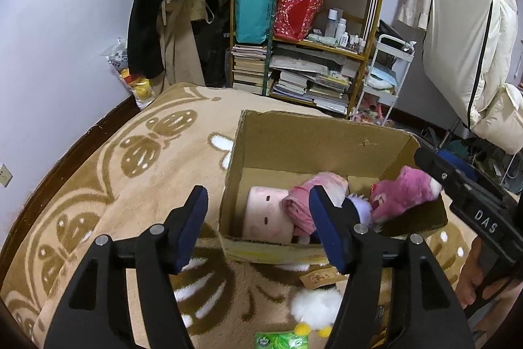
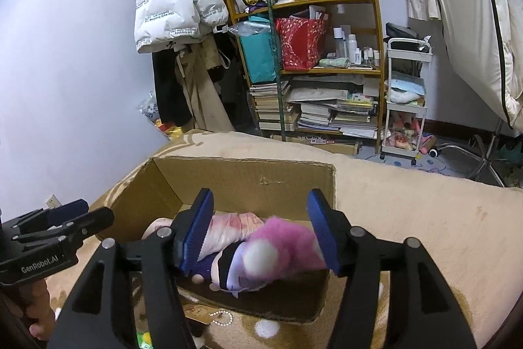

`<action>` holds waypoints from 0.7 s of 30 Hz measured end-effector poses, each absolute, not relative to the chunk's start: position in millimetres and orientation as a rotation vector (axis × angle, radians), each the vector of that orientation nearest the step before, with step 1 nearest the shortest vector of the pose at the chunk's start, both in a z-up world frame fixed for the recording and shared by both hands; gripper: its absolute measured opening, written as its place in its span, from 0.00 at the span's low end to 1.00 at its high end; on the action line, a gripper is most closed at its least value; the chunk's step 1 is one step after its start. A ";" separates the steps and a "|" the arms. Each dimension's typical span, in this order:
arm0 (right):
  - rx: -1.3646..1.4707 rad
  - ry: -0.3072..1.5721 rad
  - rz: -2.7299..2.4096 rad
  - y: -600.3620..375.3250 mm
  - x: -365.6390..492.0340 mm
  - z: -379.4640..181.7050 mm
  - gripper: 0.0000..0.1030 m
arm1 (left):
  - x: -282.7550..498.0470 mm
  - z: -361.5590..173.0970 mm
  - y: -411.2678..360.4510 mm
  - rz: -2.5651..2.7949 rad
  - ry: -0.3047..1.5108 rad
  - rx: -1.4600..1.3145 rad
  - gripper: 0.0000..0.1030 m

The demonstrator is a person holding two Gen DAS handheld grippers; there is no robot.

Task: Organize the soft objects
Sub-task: 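Open both tools to drop the pink roll and teddy bear into the box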

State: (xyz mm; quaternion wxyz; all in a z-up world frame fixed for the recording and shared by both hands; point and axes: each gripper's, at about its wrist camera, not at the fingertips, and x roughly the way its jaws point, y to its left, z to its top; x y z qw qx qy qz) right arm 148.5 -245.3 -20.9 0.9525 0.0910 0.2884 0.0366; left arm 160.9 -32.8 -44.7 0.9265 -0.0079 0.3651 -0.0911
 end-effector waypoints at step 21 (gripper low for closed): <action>0.191 0.559 0.076 -240.9 92.0 0.2 1.00 | 93.4 -20.9 -25.9 -0.173 0.769 0.050 0.94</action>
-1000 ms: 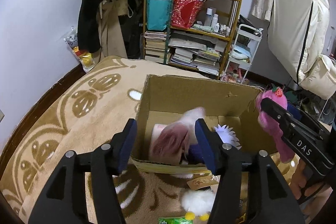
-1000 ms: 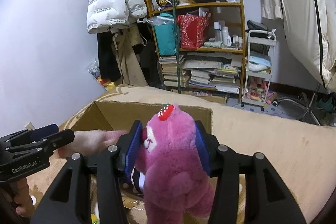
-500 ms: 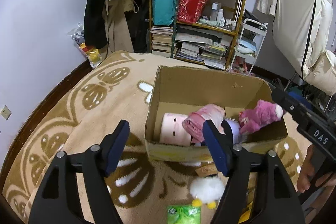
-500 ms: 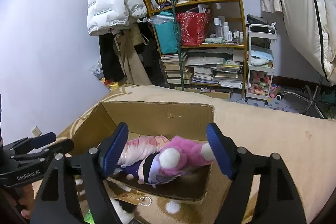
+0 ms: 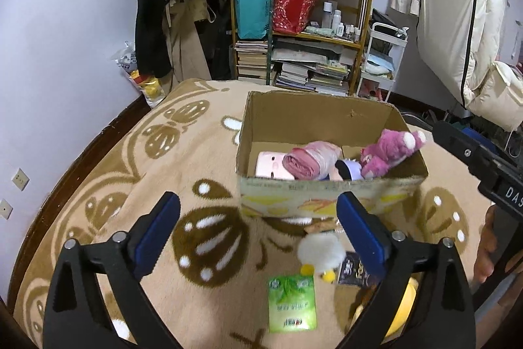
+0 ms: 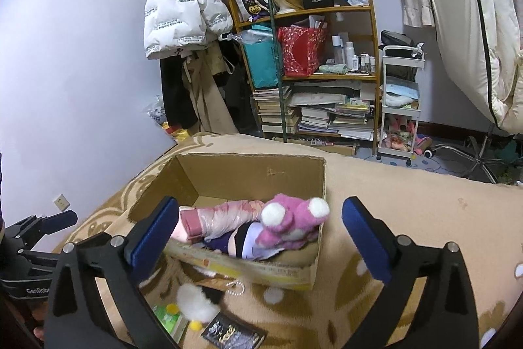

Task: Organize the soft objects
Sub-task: 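Move both open tools down toward the items on the rug beside the box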

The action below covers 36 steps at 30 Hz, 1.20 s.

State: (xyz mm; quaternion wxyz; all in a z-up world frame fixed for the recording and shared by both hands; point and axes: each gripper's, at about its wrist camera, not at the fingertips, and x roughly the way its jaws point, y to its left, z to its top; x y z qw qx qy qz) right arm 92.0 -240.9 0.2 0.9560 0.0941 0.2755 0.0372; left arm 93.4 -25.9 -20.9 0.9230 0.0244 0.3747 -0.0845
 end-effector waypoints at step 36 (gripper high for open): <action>0.217 0.824 0.016 -232.0 20.6 -26.3 1.00 | 57.6 -58.8 -23.5 -0.205 1.069 0.147 0.98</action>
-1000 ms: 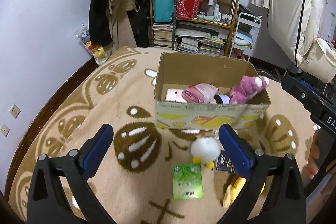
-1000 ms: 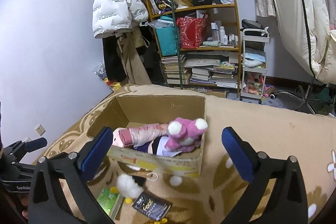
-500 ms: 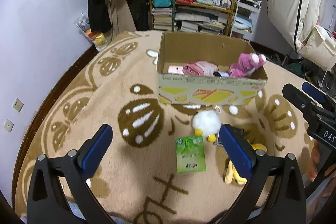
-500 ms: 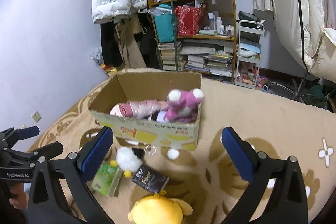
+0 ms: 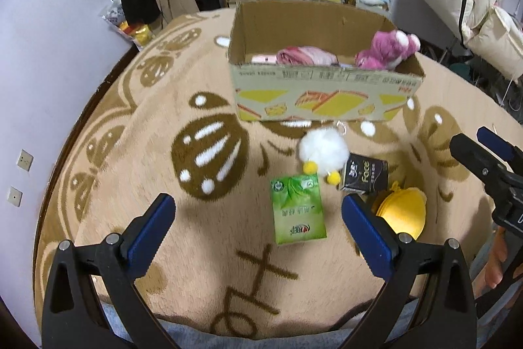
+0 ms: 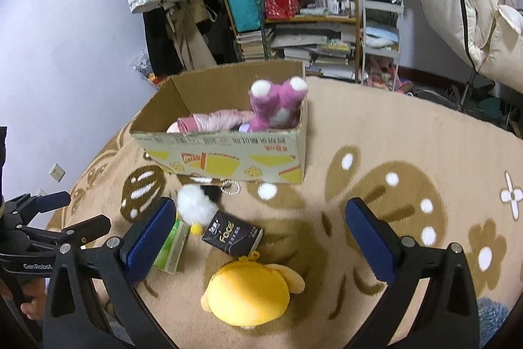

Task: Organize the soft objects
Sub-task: 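Move both open tools down toward the items on the rug beside the box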

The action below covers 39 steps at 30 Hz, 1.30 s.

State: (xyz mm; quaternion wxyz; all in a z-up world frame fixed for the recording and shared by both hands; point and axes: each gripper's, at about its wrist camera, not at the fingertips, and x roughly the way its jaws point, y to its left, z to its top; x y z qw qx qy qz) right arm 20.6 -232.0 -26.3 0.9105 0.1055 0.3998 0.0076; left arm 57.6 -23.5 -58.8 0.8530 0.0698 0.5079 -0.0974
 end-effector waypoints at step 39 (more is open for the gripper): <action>0.259 1.151 0.009 -219.2 48.8 -113.7 1.00 | 84.1 -137.7 -54.5 -0.259 1.326 0.218 0.98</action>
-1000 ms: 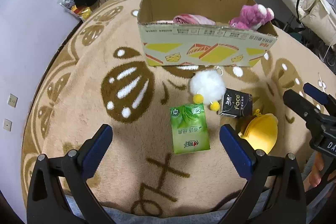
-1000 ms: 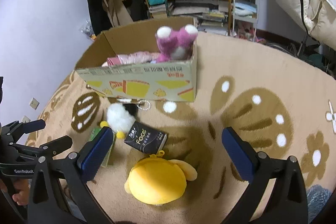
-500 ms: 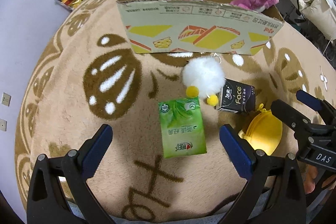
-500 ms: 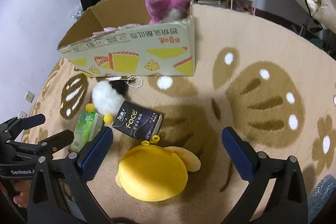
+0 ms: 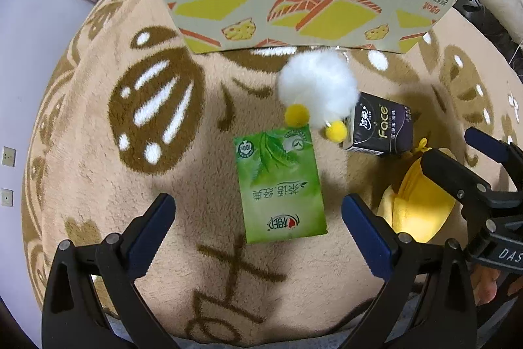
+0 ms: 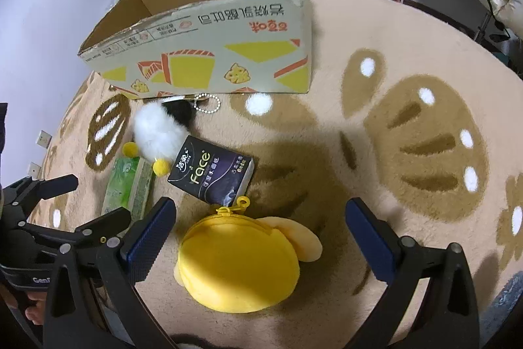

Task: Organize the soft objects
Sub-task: 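Move both open tools down toward the items on the rug beside the box, then grasp the green tissue pack with the left tool while the right tool grasps the yellow round plush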

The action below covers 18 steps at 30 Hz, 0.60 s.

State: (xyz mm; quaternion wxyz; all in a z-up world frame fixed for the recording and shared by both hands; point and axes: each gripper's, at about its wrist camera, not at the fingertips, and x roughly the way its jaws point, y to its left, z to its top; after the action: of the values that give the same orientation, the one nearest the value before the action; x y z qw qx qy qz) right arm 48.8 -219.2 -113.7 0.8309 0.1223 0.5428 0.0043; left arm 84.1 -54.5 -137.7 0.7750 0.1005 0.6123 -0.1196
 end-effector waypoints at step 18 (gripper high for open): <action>0.309 1.267 0.022 -222.5 52.4 -138.8 0.99 | 88.0 -159.4 -68.1 -0.250 1.344 0.316 0.98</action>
State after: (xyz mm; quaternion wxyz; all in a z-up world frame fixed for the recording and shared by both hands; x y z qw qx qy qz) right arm 52.4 -222.5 -138.8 0.7947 0.1439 0.5896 0.0103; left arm 88.0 -68.1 -159.4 0.7638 0.1453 0.6184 -0.1148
